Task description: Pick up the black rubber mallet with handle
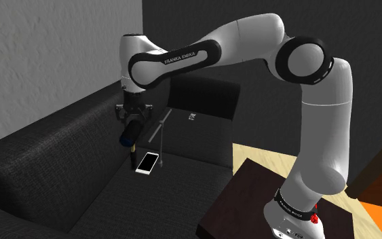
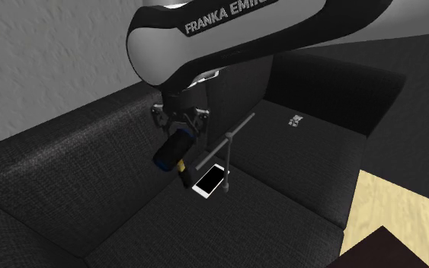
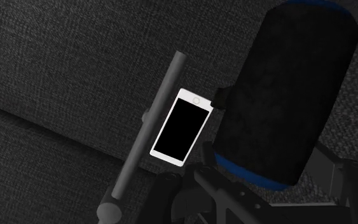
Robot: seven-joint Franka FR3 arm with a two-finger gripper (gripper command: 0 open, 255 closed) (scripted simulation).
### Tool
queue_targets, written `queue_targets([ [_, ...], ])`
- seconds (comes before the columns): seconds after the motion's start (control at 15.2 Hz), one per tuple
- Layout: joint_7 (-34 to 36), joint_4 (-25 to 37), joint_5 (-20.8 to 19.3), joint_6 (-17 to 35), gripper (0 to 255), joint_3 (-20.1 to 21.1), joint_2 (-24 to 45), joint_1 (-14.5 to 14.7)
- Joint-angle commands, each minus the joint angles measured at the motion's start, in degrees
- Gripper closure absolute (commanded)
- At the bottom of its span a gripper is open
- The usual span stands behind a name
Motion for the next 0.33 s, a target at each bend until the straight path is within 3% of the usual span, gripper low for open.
queue_targets([
  [0.0, -0.1, 1.2, 0.2, -1.5, 255, 0.1, -0.3, 0.0],
  [0.26, -0.2, 2.4, 0.4, -3.0, 255, 0.2, -0.7, 0.0],
])
